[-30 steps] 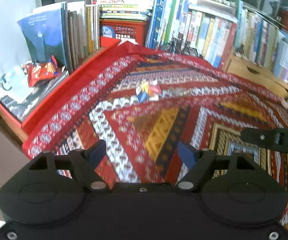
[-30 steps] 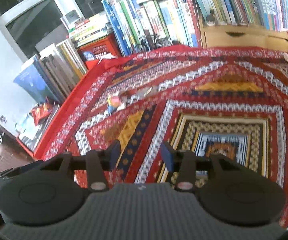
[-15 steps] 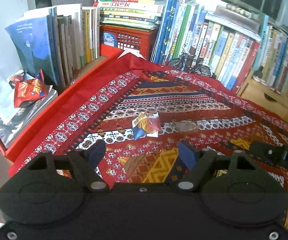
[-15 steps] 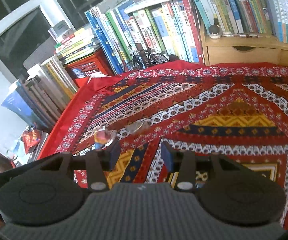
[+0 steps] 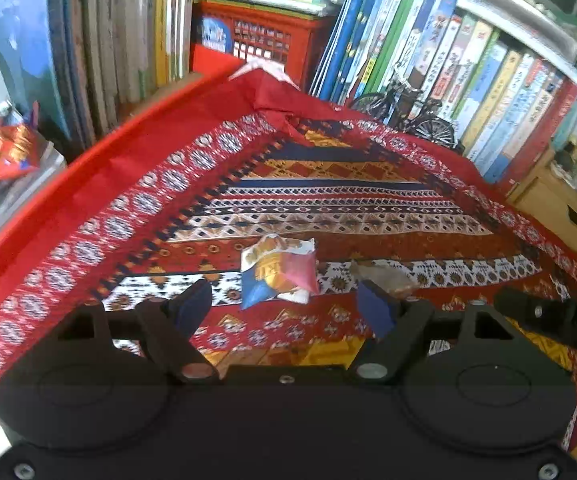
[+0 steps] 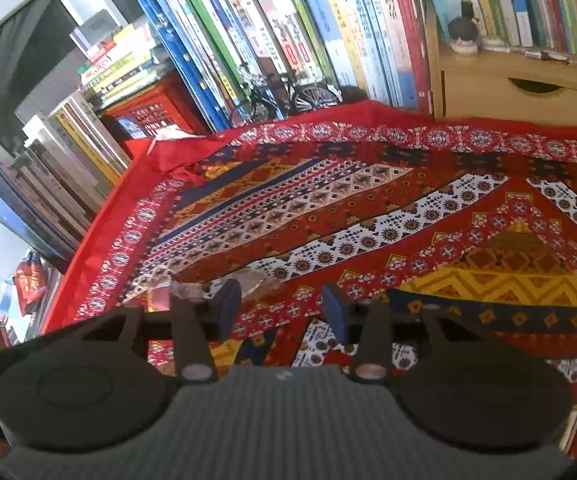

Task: Collect trash
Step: 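Grasp a colourful foil wrapper with the left tool while the right tool approaches a clear wrapper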

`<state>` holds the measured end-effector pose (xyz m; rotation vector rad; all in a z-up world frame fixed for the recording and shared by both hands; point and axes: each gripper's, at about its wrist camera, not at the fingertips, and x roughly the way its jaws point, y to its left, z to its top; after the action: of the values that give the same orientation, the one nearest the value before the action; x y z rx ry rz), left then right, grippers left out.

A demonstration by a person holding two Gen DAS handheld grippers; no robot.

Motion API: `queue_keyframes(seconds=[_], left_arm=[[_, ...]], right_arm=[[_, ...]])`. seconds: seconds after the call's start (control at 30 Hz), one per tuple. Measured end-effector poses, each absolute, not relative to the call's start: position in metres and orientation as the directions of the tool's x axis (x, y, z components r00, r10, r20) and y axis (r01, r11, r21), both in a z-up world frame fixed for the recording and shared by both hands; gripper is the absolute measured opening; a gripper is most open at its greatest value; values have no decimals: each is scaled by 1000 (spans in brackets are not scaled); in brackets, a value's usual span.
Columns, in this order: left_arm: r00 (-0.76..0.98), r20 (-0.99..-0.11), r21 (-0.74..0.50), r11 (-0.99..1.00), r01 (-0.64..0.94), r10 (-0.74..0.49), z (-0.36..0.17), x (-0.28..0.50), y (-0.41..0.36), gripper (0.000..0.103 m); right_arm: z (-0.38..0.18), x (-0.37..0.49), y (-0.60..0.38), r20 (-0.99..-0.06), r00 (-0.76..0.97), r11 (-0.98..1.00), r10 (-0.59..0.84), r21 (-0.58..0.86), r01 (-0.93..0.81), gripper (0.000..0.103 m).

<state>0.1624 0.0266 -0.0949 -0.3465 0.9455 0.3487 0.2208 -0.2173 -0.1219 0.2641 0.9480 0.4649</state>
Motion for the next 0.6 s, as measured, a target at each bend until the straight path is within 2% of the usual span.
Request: queue_keyframes(seconds=[0.2,0.3,0.33,0.37,0.47,0.53,0.6], left_arm=[[495,-853,-103,878,-468,164,-123,196,26,77],[484,-858,-92,873,-479,175,-132,208,28,70],[482,-859,-95,873,-478,170,-134,212,30,63],[482,-861,-105,872,-477,160,-137,214,32,51],[491,-863,-165,852,-497,119,-141,217,43,31],[511,-852,-193,838,-510,115,-138,214,49,24],[525,-841,-195,832,-520,131,-133,210,52,23]], right_arm=[[-141,237,-209,-749,447,870,489,384,-310,62],[-146,245,-201,-755,426,861,499,375,-344,64],[-148,248,-197,-756,418,856,503,372,-359,65],[-150,250,-193,-758,410,852,508,370,-371,66],[-157,257,-180,-763,382,836,521,368,-406,67],[-162,261,-170,-767,364,828,528,370,-421,67],[-168,264,-162,-771,350,823,532,373,-428,67]])
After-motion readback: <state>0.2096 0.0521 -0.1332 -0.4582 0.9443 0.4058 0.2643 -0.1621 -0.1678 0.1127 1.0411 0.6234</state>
